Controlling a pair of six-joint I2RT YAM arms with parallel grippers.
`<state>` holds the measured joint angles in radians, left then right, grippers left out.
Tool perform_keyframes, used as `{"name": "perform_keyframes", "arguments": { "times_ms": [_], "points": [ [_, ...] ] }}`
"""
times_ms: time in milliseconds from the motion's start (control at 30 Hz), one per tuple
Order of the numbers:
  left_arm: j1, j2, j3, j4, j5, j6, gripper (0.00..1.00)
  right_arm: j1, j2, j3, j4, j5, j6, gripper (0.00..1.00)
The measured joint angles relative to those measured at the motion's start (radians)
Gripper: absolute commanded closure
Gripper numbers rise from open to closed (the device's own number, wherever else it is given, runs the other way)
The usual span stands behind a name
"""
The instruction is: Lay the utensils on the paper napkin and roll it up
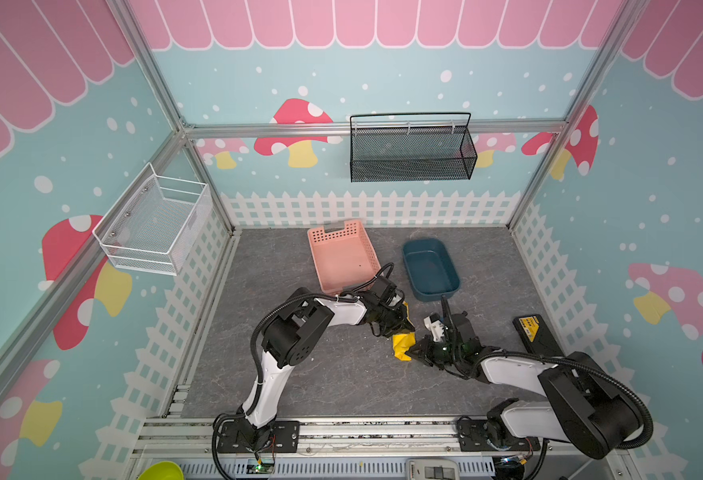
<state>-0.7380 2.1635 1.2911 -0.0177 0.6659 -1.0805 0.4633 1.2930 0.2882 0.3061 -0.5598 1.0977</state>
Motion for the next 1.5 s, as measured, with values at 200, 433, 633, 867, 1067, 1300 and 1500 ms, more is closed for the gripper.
{"name": "perform_keyframes", "arguments": {
  "times_ms": [200,433,633,867,1067,1300,1500],
  "points": [
    [0.012,-0.008,-0.046,0.103,-0.031,-0.069,0.97,-0.014,-0.123,-0.049,-0.001,0.051,0.051,0.98],
    [0.026,-0.011,-0.095,0.232,-0.092,-0.152,0.97,-0.027,-0.179,-0.139,0.057,0.07,0.139,0.99],
    [0.026,-0.011,-0.14,0.341,-0.138,-0.225,0.97,-0.032,-0.128,-0.19,0.219,0.058,0.22,0.99],
    [0.026,-0.011,-0.165,0.402,-0.166,-0.26,0.97,-0.037,0.02,-0.17,0.389,0.031,0.263,0.99],
    [0.026,-0.011,-0.177,0.43,-0.177,-0.277,0.97,-0.038,0.12,-0.159,0.485,0.019,0.283,1.0],
    [0.026,-0.011,-0.179,0.435,-0.177,-0.279,0.97,-0.043,0.179,-0.127,0.526,0.011,0.288,1.0],
    [0.027,-0.011,-0.179,0.435,-0.177,-0.286,0.97,-0.051,0.222,-0.115,0.534,0.009,0.291,1.0]
  ]
}}
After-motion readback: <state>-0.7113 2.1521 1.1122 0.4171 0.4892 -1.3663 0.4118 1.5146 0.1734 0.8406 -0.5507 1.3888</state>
